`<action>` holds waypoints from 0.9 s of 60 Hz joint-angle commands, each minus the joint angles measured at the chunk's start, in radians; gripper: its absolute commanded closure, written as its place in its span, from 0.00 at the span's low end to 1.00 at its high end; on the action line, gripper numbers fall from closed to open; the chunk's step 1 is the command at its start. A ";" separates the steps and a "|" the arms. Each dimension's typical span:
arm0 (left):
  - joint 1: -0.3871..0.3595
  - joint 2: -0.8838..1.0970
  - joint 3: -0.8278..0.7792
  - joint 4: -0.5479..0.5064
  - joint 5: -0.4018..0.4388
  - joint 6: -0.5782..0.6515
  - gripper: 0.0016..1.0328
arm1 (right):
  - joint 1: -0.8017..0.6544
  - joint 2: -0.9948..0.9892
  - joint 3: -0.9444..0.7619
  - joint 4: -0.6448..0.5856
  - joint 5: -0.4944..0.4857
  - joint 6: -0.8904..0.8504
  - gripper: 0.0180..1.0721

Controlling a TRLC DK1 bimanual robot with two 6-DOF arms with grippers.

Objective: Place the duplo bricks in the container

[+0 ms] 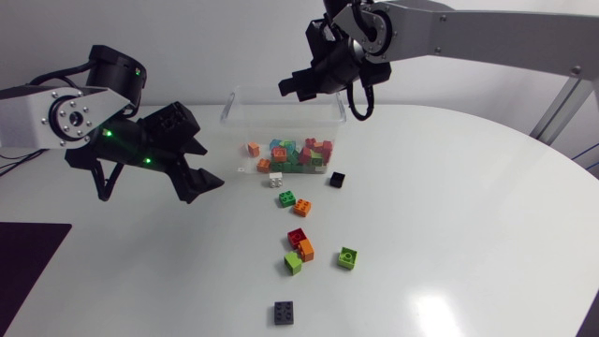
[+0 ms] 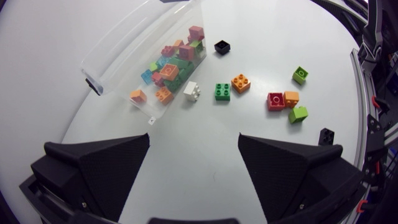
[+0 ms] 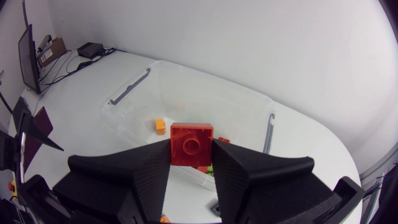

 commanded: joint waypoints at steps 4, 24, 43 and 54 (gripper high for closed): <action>0.020 -0.037 -0.055 -0.026 0.018 0.077 0.04 | 0.003 0.073 0.071 0.027 0.017 -0.020 0.64; 0.045 -0.104 -0.127 -0.096 0.069 0.223 0.04 | -0.032 0.252 0.259 0.030 0.063 -0.022 0.51; 0.014 -0.173 -0.137 -0.259 0.075 0.261 0.04 | -0.034 0.235 0.279 -0.036 0.077 -0.028 0.10; -0.018 -0.248 -0.233 -0.291 0.079 0.442 0.05 | -0.045 0.105 0.115 0.000 0.071 -0.046 0.07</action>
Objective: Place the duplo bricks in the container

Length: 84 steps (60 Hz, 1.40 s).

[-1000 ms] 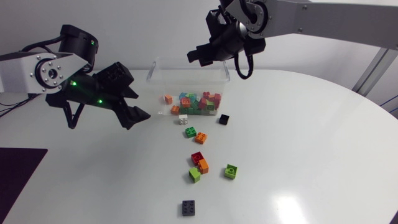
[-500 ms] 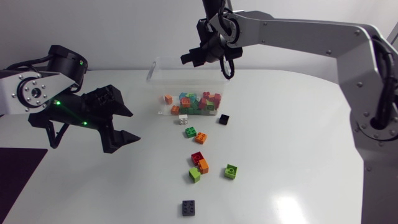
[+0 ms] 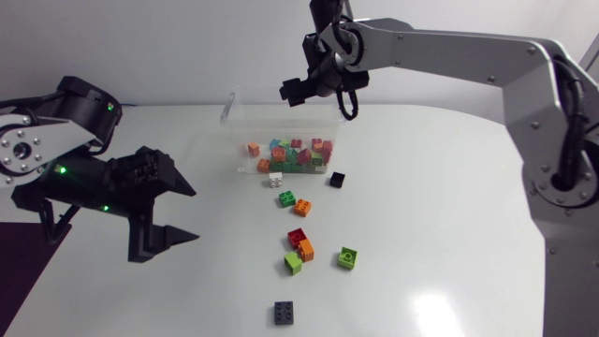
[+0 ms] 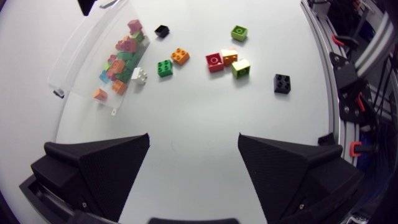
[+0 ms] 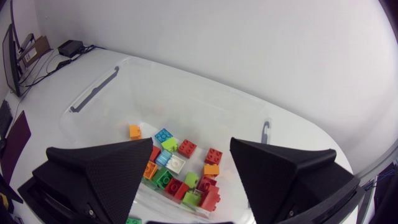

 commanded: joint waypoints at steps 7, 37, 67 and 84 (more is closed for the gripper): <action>-0.039 -0.059 -0.131 -0.104 0.015 0.286 0.05 | -0.019 -0.197 -0.222 0.059 -0.018 -0.034 0.07; -0.314 -0.041 -0.280 -0.196 0.003 0.553 0.11 | -0.126 -0.592 -0.696 0.152 -0.153 -0.077 0.07; -0.547 0.037 -0.360 -0.107 -0.014 0.498 0.11 | -0.145 -0.780 -0.932 0.179 -0.196 -0.093 0.07; -0.614 0.090 -0.353 -0.068 -0.012 0.478 0.20 | -0.141 -0.848 -1.032 0.190 -0.208 -0.094 0.07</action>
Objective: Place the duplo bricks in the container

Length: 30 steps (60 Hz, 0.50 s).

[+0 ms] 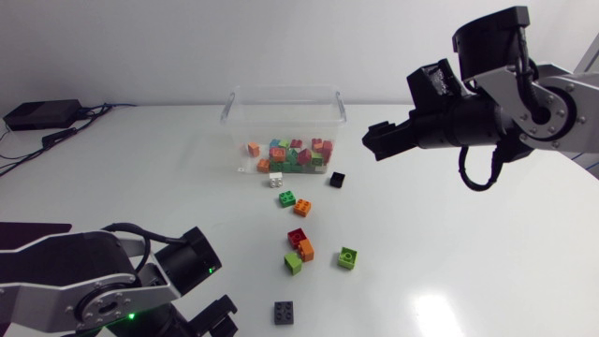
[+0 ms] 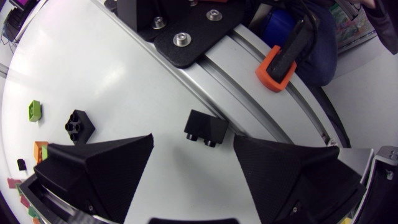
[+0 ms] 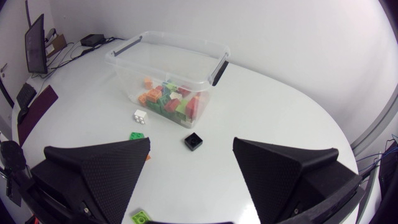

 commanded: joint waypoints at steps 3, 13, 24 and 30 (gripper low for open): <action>-0.028 0.042 -0.010 0.002 0.000 -0.008 0.24 | 0.008 -0.044 -0.064 0.015 -0.011 -0.015 0.07; -0.030 0.071 -0.015 0.025 0.012 -0.008 0.46 | 0.042 -0.093 -0.149 0.034 -0.005 -0.015 0.07; -0.036 0.076 -0.018 0.028 0.016 0.007 0.66 | 0.080 -0.113 -0.210 0.034 0.005 -0.016 0.07; -0.034 0.088 -0.019 0.029 0.016 0.007 0.68 | 0.106 -0.119 -0.244 0.029 0.022 -0.021 0.07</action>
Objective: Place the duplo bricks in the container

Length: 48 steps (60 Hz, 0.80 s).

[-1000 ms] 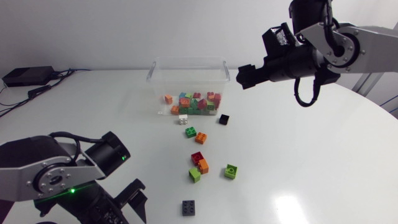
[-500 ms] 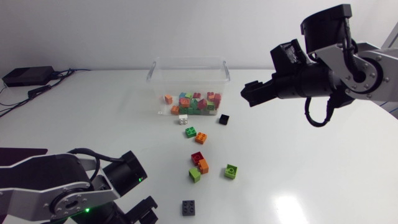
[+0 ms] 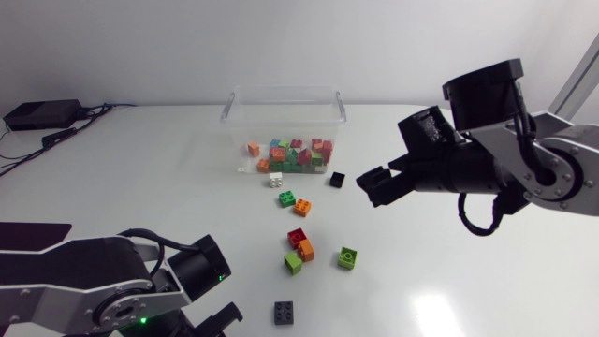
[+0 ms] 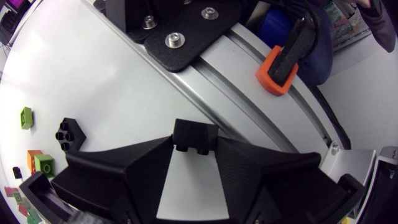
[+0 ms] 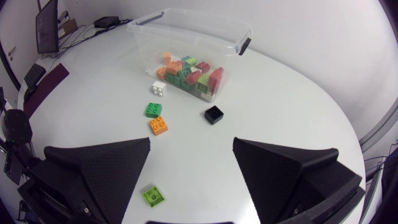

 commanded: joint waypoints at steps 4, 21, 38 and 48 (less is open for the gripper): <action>0.002 0.032 -0.019 0.018 0.014 0.004 0.70 | 0.037 -0.019 -0.070 -0.020 0.010 -0.031 0.07; 0.078 0.019 0.030 0.064 0.055 -0.050 0.75 | 0.077 0.012 -0.122 -0.104 -0.016 -0.204 0.07; 0.186 -0.021 0.102 0.088 0.109 -0.168 0.76 | 0.089 0.170 -0.078 -0.124 -0.031 -0.335 0.07; 0.232 -0.043 0.137 0.142 0.127 -0.298 0.76 | 0.106 0.272 -0.040 -0.115 -0.031 -0.373 0.07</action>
